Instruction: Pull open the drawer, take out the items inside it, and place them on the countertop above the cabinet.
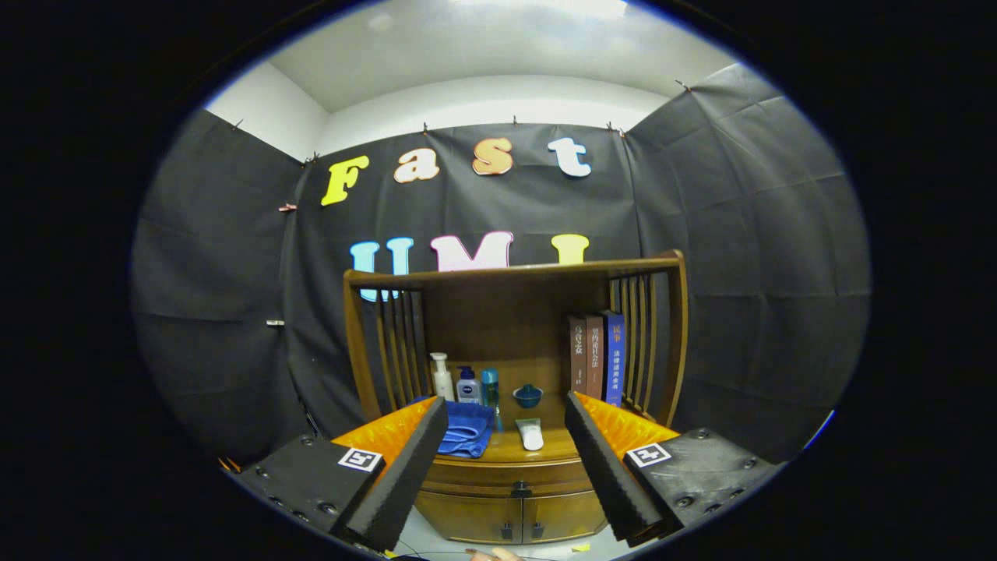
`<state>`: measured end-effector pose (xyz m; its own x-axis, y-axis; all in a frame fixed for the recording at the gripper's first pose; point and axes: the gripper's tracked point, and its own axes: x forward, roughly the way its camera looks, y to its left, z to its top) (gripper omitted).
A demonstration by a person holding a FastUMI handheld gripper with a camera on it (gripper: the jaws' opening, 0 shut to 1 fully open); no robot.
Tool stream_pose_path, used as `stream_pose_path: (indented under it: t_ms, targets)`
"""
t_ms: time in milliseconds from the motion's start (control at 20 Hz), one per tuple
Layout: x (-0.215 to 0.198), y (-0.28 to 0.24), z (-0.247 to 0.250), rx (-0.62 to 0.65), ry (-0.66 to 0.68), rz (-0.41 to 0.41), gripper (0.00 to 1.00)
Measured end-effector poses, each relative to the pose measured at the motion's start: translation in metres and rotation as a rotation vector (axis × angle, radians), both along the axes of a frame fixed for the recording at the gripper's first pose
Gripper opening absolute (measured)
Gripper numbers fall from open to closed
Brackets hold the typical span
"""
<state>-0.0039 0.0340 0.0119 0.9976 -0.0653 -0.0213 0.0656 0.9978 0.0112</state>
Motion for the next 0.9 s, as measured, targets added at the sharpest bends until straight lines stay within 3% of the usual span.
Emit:
stream_pose_path:
  t_ms: [250, 900]
  targets:
    - [-0.027, 0.014, 0.013, -0.001, -0.018, 0.027, 0.98]
    - [-0.018, 0.022, 0.009, -0.016, 0.005, 0.058, 0.98]
